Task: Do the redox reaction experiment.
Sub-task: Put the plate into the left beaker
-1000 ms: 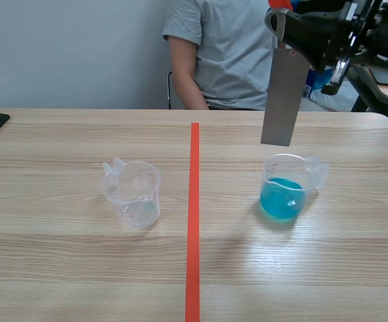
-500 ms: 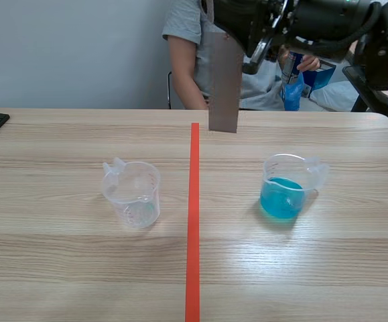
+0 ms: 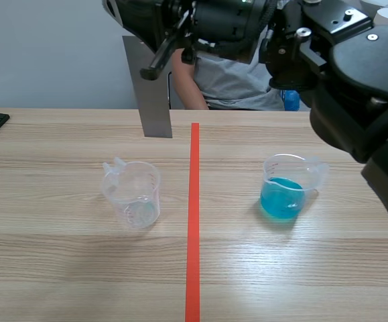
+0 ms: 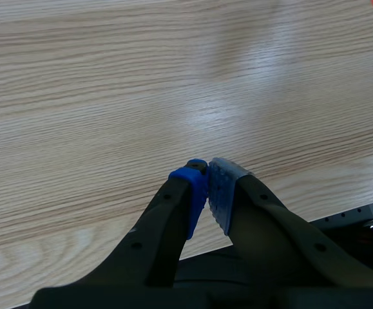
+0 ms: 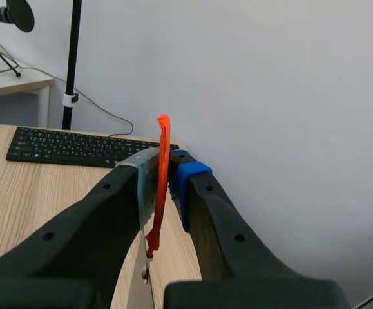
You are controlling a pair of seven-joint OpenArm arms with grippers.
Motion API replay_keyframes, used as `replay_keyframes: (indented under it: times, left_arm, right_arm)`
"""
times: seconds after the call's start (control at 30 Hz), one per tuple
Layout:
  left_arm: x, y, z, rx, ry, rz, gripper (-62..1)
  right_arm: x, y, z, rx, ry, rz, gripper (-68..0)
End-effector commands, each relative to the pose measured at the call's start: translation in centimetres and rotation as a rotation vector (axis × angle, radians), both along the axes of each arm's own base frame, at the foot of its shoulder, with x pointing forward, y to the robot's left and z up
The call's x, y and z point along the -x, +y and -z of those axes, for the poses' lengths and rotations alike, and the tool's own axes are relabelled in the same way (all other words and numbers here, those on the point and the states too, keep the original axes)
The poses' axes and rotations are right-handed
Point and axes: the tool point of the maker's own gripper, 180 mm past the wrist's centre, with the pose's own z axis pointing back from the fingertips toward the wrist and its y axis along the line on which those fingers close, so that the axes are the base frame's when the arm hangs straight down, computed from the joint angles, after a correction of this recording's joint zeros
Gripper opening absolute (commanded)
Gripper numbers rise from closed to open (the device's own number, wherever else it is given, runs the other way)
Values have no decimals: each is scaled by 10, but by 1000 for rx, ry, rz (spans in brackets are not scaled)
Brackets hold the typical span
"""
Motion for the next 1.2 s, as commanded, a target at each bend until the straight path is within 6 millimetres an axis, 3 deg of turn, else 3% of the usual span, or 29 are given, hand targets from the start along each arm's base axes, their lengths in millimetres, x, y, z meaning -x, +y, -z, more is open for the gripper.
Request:
replay_keyframes:
  times: [0.0,0.23,0.47,1.17]
  left_arm:
    - [-2,-3,-4,12,-17,6,-567]
    - [-2,-3,-4,12,-16,6,-567]
    - [-1,-3,-3,12,-8,5,-567]
    - [1,-3,0,7,9,7,-567]
  right_arm:
    - [-1,4,-22,-22,-51,-12,-660]
    - [8,32,-26,-21,-58,-39,-660]
    - [20,48,-19,7,-46,-82,-660]
    - [26,53,10,59,20,-84,-660]
